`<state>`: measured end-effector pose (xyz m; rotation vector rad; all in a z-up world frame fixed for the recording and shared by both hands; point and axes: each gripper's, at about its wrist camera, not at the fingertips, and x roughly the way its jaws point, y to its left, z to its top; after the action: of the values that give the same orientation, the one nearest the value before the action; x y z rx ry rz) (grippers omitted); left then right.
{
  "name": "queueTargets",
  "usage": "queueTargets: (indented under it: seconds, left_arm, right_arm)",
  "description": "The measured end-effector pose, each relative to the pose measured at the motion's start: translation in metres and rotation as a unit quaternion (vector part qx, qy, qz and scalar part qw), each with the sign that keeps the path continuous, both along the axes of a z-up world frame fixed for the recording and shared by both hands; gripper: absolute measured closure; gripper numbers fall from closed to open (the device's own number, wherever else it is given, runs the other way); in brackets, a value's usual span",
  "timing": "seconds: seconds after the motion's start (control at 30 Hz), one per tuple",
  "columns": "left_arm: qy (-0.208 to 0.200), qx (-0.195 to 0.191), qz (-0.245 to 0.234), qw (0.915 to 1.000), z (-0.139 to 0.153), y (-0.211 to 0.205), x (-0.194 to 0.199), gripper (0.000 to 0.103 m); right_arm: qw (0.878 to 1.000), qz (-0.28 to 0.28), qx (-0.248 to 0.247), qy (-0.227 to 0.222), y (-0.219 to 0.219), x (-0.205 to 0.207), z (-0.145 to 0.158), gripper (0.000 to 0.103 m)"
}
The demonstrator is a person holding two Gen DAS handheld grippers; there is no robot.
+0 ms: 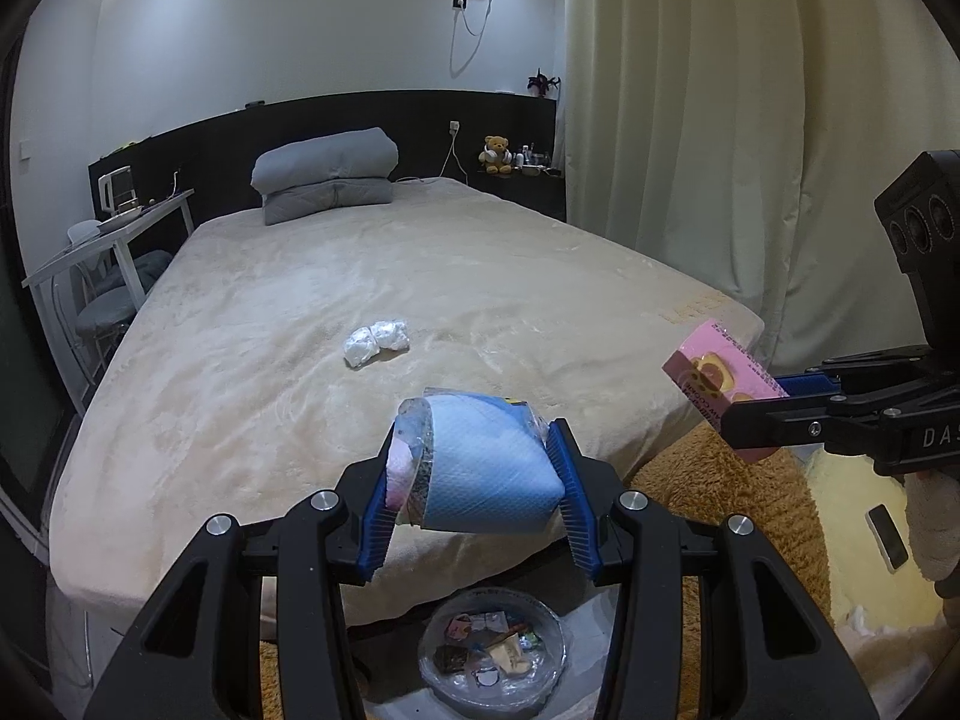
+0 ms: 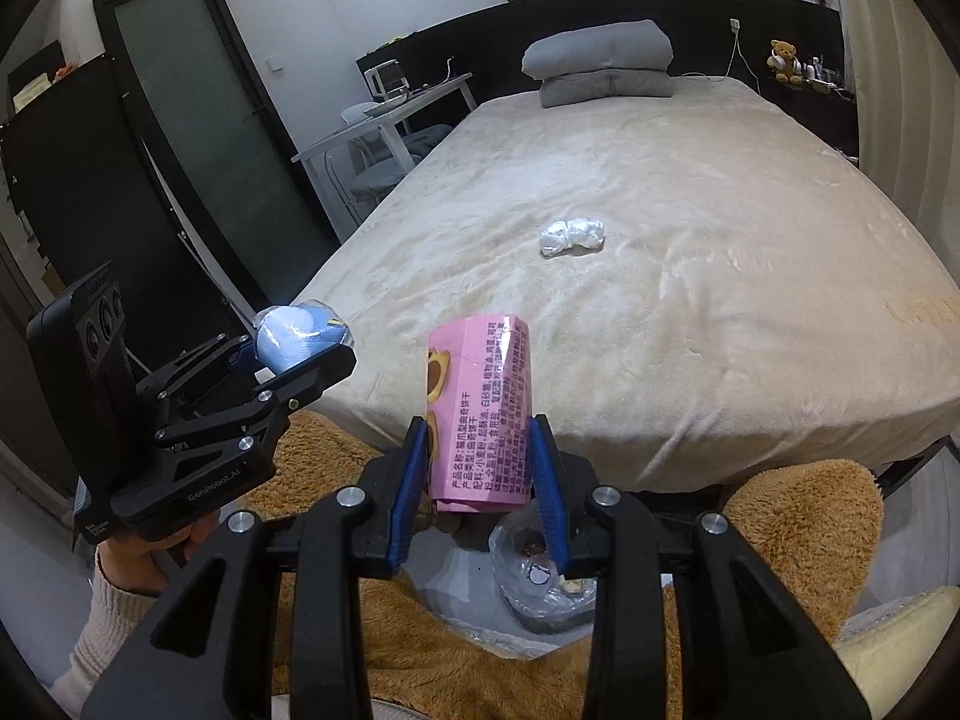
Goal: Collect trash
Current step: 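Lift blue can with left tool while right tool lifts pink tube toward bin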
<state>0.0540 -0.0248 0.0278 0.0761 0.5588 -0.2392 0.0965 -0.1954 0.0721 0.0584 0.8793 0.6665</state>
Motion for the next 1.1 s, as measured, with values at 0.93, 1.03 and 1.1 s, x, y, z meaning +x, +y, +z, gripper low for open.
queueTargets:
  seconds: [0.93, 1.03, 1.1]
  left_arm:
    - [0.148, -0.034, -0.001, 0.9884, -0.115, 0.013, 0.054, 0.058]
    - [0.171, -0.044, 0.001, 0.9843, -0.134, 0.017, 0.062, 0.058]
    - [0.186, -0.049, 0.002, 0.9813, -0.146, 0.019, 0.066, 0.058]
  right_arm:
    - [0.987, 0.019, -0.069, 0.145, 0.024, 0.05, -0.134, 0.068]
    - [0.982, 0.019, -0.078, 0.17, 0.027, 0.059, -0.157, 0.068]
    - [0.979, 0.019, -0.082, 0.185, 0.028, 0.064, -0.171, 0.068]
